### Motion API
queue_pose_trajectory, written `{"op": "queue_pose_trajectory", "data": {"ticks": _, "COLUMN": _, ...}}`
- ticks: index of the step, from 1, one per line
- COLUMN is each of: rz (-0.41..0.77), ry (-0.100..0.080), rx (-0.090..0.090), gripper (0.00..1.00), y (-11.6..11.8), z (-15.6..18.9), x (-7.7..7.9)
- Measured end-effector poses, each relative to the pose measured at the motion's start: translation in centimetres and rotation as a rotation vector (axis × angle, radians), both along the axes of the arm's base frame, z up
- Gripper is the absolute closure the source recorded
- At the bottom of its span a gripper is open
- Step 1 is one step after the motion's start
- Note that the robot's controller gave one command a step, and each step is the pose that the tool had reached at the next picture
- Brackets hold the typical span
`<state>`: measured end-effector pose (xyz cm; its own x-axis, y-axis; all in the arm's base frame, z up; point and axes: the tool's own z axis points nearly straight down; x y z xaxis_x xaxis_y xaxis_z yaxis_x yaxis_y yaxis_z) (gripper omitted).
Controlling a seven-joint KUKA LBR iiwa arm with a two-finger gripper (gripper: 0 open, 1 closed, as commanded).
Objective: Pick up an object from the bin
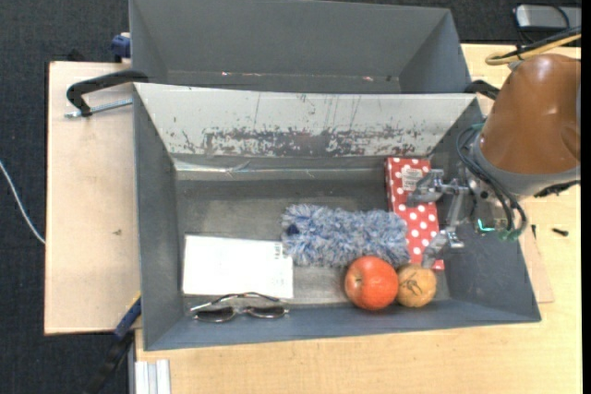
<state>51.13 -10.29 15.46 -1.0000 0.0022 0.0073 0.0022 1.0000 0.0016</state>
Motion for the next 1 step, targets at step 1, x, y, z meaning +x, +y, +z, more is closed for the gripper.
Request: {"op": "queue_pose_trajectory", "data": {"ticks": 1, "rz": 0.002, "ry": -0.008, "rx": -0.001, "gripper": 0.0, "y": 0.04, "z": 0.42, "x": 0.2}}
